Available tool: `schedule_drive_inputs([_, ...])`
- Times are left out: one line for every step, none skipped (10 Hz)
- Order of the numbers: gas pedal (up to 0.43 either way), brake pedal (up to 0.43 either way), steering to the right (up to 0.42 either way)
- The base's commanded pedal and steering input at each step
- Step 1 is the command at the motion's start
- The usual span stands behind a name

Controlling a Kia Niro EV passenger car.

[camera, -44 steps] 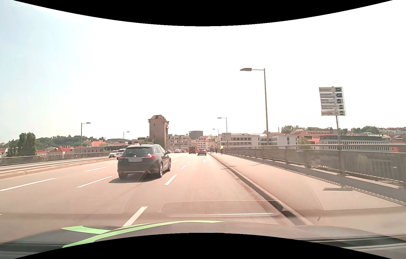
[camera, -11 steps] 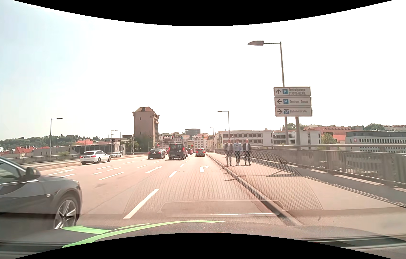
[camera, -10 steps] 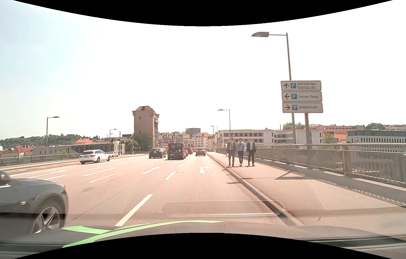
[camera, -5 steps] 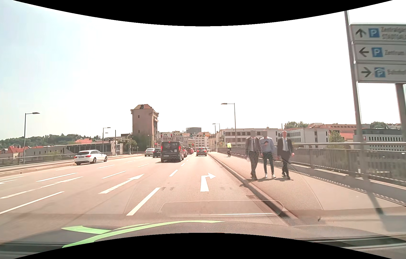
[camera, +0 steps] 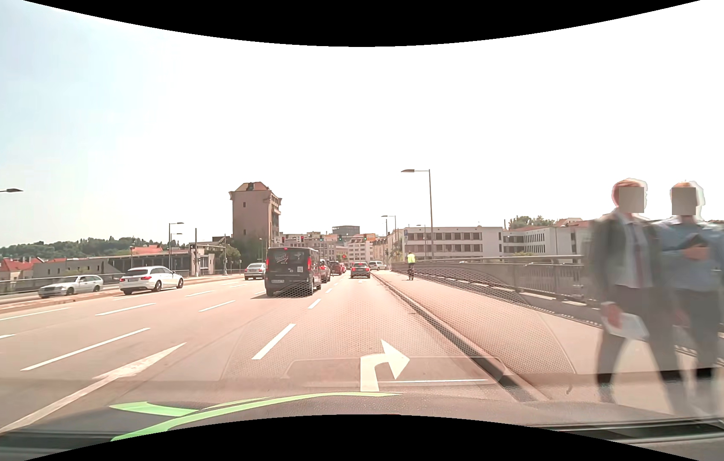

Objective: Follow the waypoints while adhering to traffic rules and regulations

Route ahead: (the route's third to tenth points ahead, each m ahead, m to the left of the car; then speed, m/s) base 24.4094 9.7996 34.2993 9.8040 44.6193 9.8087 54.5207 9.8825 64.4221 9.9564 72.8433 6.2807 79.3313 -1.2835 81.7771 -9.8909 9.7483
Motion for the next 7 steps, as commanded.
schedule_drive_inputs([0.039,0.0,-0.001])
schedule_drive_inputs([0.039,0.0,-0.001])
schedule_drive_inputs([0.039,0.0,-0.001])
schedule_drive_inputs([0.039,0.0,-0.001])
schedule_drive_inputs([0.039,0.0,-0.001])
schedule_drive_inputs([0.0,0.0,-0.001])
schedule_drive_inputs([0.0,0.0,-0.002])
